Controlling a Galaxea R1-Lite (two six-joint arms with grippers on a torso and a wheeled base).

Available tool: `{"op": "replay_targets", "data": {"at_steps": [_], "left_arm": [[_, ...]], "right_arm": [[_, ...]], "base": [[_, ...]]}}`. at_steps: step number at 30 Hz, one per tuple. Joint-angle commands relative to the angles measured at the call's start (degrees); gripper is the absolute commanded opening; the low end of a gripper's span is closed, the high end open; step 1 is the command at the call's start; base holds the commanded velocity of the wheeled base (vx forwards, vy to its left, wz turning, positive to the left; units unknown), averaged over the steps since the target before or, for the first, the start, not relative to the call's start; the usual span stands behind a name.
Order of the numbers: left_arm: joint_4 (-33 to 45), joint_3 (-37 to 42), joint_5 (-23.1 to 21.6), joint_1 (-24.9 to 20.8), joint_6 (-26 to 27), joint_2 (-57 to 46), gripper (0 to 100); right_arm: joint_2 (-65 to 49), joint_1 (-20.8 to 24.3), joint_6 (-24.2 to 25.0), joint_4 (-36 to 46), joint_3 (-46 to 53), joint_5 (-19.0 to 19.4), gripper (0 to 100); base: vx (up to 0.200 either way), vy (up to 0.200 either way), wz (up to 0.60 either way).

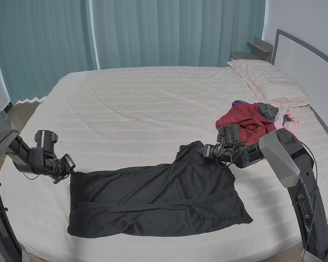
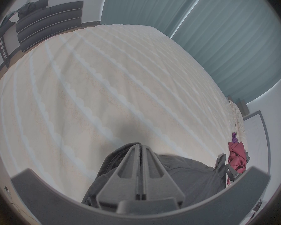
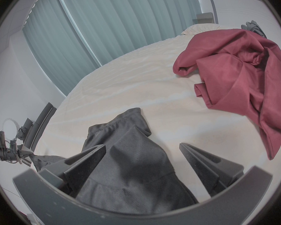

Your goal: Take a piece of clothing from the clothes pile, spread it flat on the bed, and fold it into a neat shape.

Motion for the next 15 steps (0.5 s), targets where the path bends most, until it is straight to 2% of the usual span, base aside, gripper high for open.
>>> {"op": "replay_targets", "data": {"at_steps": [1,15], "left_arm": [[0.0,0.0,0.1,0.1,0.0,0.0,0],[-0.6,-1.5,0.6,0.9,0.2,-1.2,0]], "right_arm": [[0.7,-0.2,0.1,-0.4,-0.3,0.0,0],[-7.4,-0.3,2.2,-1.9,4.8,-1.6,0]], "base": [[0.000,0.000,0.00],[0.000,0.000,0.00]]}}
